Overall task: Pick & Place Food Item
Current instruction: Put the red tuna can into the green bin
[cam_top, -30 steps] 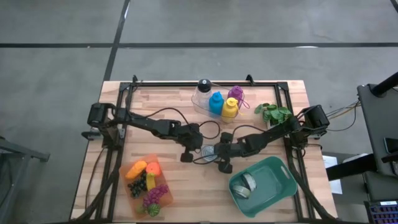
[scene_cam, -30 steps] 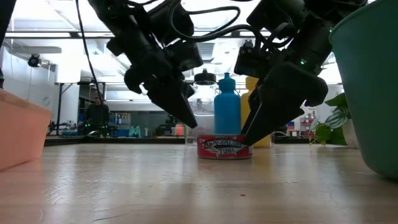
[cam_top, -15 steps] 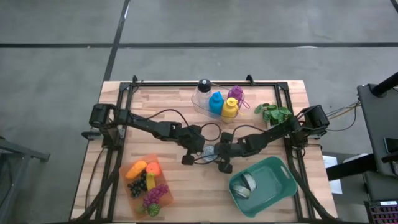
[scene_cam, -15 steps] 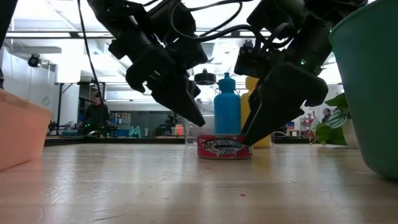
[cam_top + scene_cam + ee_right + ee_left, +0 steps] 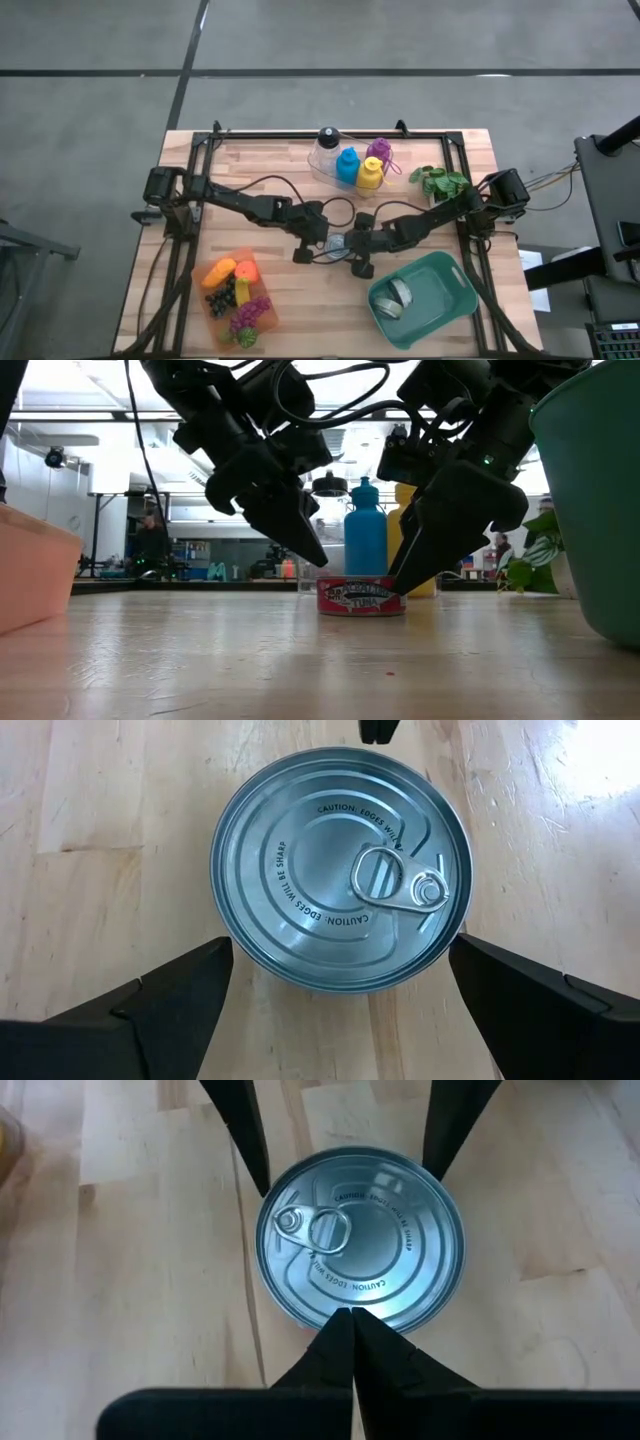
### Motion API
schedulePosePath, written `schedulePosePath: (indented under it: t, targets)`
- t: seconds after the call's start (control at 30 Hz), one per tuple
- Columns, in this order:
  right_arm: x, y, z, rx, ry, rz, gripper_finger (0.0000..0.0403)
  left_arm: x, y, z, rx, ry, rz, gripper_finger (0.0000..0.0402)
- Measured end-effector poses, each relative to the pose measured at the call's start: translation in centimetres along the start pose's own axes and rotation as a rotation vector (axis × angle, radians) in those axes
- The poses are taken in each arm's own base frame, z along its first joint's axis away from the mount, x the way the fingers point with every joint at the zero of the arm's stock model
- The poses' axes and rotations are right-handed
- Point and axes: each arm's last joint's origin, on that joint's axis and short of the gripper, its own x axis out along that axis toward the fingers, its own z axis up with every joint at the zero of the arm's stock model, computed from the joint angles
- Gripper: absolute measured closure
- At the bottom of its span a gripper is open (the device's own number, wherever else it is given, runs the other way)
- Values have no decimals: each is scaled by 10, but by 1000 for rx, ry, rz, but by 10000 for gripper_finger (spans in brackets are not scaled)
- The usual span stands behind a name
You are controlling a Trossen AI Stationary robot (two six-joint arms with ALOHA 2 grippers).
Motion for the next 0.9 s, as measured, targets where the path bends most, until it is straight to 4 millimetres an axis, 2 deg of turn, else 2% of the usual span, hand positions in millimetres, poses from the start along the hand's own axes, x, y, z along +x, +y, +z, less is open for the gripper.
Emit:
schedulePosePath:
  t: [0.9]
  targets:
    - [0,0,2,5,-19,5,33,3,2,-3,21,23,50,400]
